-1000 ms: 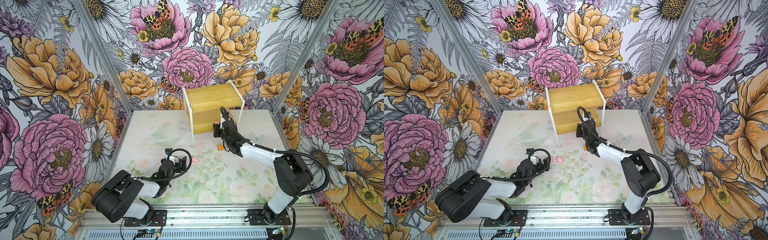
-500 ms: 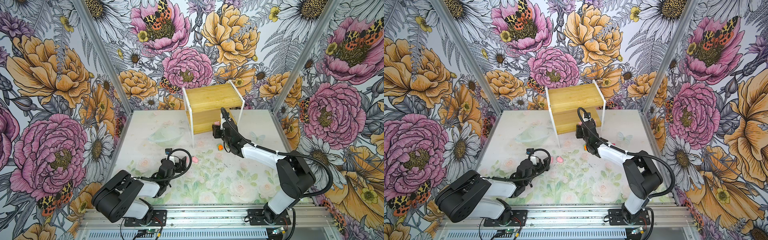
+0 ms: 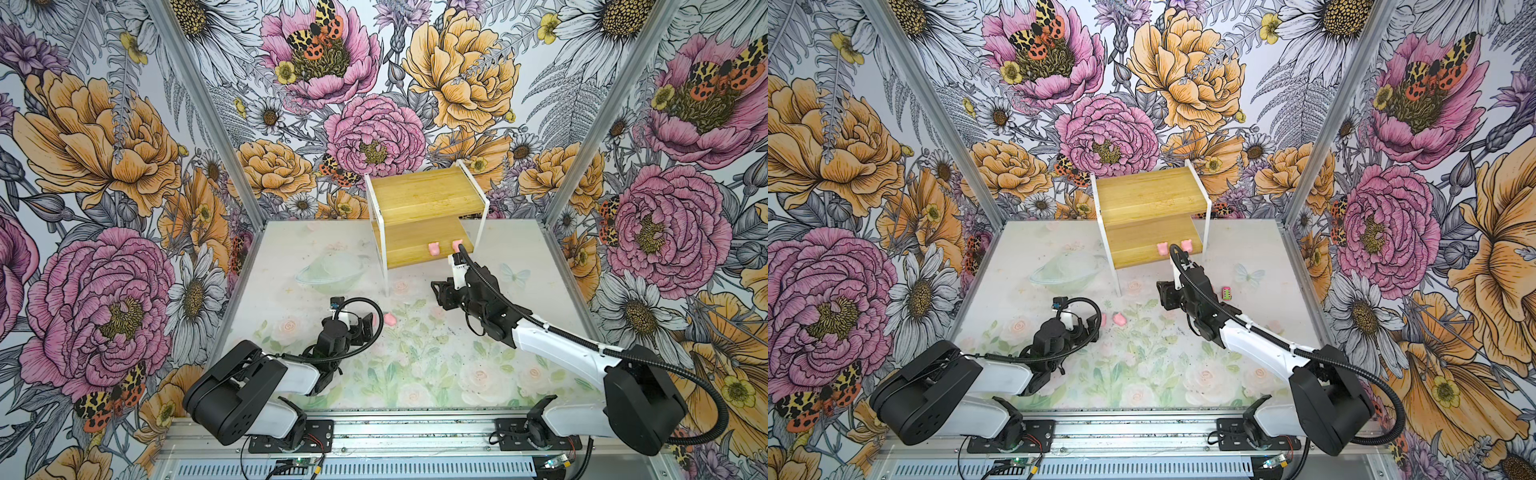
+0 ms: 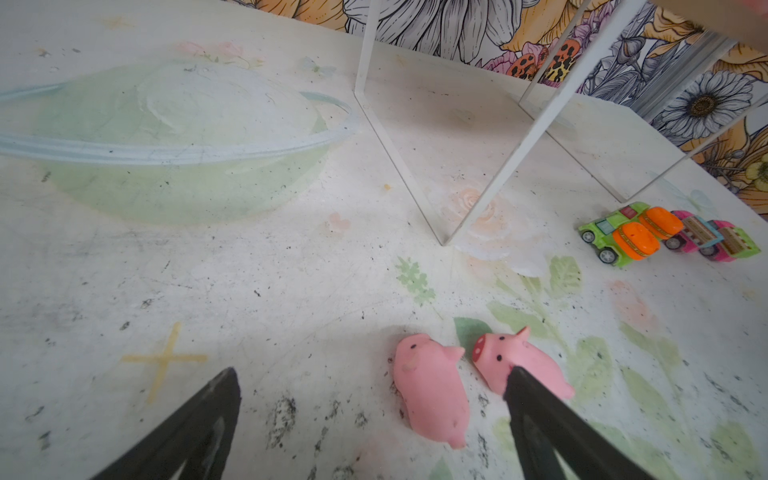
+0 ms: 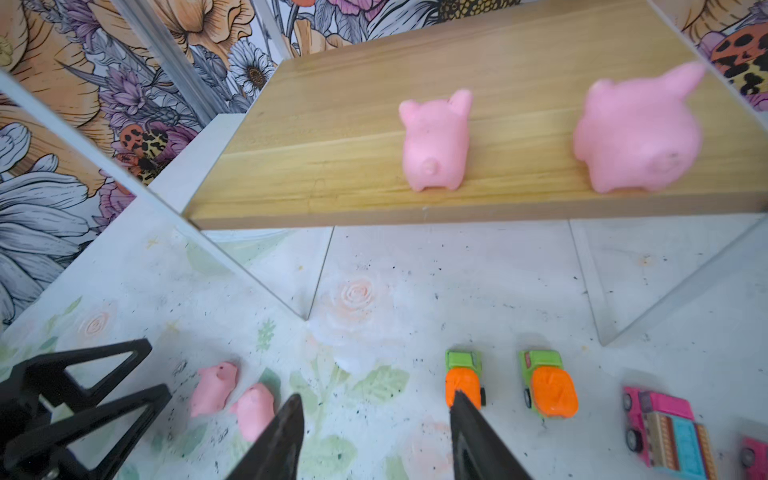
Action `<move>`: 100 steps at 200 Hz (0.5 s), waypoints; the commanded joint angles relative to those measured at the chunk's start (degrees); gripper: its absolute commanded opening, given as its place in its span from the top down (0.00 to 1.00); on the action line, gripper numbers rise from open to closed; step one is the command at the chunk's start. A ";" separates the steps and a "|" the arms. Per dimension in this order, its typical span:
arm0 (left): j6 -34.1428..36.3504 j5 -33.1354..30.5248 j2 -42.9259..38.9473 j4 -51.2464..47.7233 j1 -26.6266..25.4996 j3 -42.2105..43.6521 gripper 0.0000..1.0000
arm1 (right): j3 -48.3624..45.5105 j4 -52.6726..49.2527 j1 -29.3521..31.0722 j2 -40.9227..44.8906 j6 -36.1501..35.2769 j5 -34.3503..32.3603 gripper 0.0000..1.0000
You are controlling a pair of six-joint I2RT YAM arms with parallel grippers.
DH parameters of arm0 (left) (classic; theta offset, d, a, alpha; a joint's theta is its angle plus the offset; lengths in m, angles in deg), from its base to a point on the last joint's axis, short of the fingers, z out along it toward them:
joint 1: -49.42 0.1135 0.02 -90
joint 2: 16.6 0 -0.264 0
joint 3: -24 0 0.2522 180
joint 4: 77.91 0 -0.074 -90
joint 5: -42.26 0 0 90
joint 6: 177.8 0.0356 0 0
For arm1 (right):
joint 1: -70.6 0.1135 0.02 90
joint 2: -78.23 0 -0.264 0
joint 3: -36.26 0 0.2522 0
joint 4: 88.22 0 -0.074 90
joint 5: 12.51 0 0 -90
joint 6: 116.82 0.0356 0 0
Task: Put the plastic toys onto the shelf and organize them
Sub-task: 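Open the right gripper and withdraw it from the shelf toward the pigs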
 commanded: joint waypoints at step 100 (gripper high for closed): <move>-3.72 2.10 -5.12 -5.11 2.94 0.50 0.01 | -4.92 20.93 10.12 -17.30 -3.63 1.96 0.44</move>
